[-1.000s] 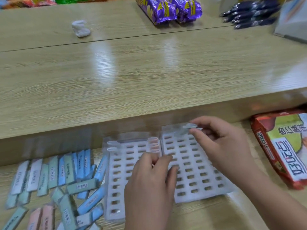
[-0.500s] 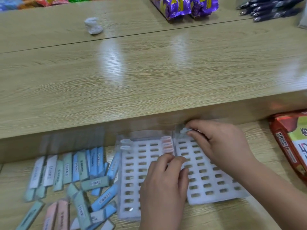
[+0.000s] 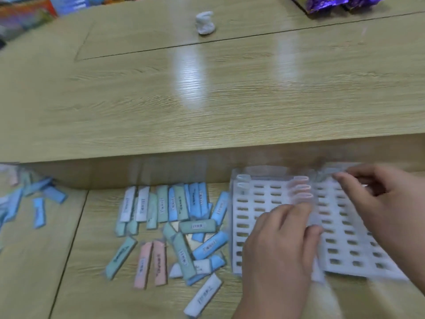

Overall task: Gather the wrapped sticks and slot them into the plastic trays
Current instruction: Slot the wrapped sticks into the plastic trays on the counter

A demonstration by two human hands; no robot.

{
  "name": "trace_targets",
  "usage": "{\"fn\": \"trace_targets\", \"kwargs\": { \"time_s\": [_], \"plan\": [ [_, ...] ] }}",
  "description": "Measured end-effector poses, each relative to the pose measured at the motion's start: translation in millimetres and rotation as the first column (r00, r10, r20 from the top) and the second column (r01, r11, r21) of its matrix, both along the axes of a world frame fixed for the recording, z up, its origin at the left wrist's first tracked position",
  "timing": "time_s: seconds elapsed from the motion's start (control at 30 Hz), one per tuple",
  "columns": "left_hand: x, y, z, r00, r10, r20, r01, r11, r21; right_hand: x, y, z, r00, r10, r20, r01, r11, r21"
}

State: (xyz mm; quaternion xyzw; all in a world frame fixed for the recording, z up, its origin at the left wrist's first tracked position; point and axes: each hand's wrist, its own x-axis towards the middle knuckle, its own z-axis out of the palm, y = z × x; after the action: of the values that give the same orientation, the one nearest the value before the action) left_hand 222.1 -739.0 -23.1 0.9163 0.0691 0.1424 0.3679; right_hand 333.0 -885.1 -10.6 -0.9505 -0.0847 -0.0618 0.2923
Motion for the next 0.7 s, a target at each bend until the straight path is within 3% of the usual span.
{"fn": "trace_targets", "kwargs": {
  "time_s": [0.13, 0.33, 0.47, 0.7],
  "plan": [
    [-39, 62, 4, 0.971, 0.236, 0.04, -0.23, 0.966, -0.119, -42, 60, 29, 0.991, 0.124, -0.052, -0.125, 0.992, -0.009],
    [-121, 154, -13, 0.81, 0.563, -0.166, -0.579, 0.812, -0.068, -117, 158, 20, 0.85, 0.448, -0.276, -0.483, 0.873, -0.07],
    [-150, 177, -28, 0.716, 0.589, -0.375, -0.606, 0.791, 0.084, -143, 195, -4, 0.826, 0.464, -0.32, -0.545, 0.804, -0.24],
    [-138, 180, -33, 0.707, 0.616, -0.348, -0.573, 0.787, 0.229, -169, 242, -19, 0.841, 0.451, -0.298, -0.54, 0.722, -0.432]
  ]
}}
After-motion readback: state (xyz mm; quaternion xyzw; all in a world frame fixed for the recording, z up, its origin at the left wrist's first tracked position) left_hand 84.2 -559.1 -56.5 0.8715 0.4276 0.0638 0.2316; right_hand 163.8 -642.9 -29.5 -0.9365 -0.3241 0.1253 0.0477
